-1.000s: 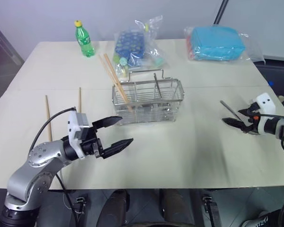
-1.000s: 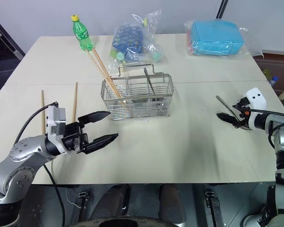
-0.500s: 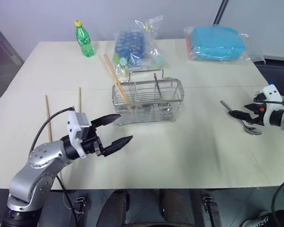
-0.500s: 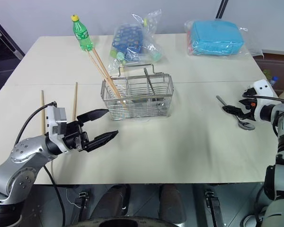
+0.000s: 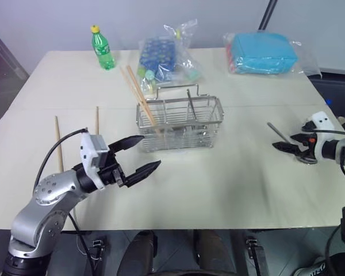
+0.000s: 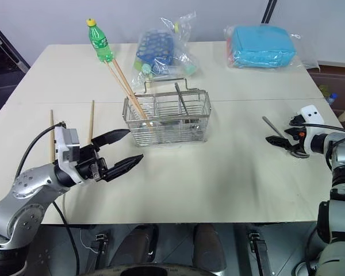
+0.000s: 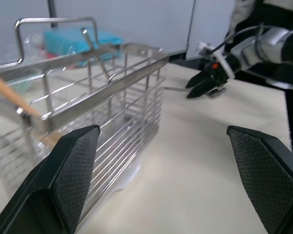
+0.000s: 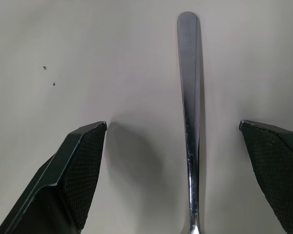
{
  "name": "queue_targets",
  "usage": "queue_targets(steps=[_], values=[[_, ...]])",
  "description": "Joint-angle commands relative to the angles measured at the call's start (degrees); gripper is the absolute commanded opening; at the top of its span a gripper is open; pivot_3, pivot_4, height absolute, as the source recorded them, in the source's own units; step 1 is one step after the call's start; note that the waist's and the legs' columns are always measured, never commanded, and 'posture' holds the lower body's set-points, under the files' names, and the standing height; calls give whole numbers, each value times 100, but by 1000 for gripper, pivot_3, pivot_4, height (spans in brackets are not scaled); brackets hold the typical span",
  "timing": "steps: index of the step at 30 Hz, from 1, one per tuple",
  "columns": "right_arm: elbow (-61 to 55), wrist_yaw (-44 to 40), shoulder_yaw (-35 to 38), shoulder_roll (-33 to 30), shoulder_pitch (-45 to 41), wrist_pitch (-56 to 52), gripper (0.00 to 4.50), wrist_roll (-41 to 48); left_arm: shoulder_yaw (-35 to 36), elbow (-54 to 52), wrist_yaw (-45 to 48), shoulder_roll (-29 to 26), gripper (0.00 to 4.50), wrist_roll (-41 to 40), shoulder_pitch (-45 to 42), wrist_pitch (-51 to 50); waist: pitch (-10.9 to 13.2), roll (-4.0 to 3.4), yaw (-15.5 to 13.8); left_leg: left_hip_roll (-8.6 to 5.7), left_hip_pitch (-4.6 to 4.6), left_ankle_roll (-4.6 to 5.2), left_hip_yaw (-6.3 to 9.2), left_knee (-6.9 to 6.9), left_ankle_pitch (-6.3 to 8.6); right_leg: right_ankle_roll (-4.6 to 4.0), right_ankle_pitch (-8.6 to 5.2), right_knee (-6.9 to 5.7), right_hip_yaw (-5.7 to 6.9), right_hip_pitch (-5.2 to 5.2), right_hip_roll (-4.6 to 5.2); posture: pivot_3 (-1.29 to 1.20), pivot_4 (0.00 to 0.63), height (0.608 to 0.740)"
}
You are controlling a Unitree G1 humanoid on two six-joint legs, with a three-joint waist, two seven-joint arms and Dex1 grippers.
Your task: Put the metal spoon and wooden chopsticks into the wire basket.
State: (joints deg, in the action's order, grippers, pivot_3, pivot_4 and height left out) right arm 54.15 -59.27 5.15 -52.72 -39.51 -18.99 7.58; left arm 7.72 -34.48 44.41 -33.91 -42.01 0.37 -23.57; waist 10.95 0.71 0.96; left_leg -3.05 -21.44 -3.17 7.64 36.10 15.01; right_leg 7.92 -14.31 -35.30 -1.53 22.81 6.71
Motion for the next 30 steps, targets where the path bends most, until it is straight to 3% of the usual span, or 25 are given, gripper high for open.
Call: queue_targets(steps=[1,13,16,23,30], values=[[283,0,50,59,26,102,4500,-47,61,-250,131,-117,4375,-157,68,-22,0,0,1,0,2,0,0,0,0,-1,0,2,0,-3,0,0,150,740],[811,-149,51,44,-73,386,4500,-121,72,-59,235,-137,4375,-98,23,62,-5,7,-3,-1,6,0,1,9,0,-2,-1,8,0,-16,0,0,150,740],[901,-261,20,48,-92,392,3661,-143,91,-17,256,-136,4500,-82,36,96,-5,8,-5,-1,6,0,2,8,0,-2,-1,8,0,-15,0,0,150,740],[1042,-379,24,63,-109,480,156,-184,112,10,255,-120,4500,-47,66,138,-6,9,21,0,8,1,3,4,1,-1,0,7,1,-15,-1,0,150,740],[1201,-124,39,59,-175,652,63,-268,102,35,290,-109,4500,-20,75,164,-9,14,15,0,9,1,3,7,1,-2,0,8,1,-17,-1,0,150,740]])
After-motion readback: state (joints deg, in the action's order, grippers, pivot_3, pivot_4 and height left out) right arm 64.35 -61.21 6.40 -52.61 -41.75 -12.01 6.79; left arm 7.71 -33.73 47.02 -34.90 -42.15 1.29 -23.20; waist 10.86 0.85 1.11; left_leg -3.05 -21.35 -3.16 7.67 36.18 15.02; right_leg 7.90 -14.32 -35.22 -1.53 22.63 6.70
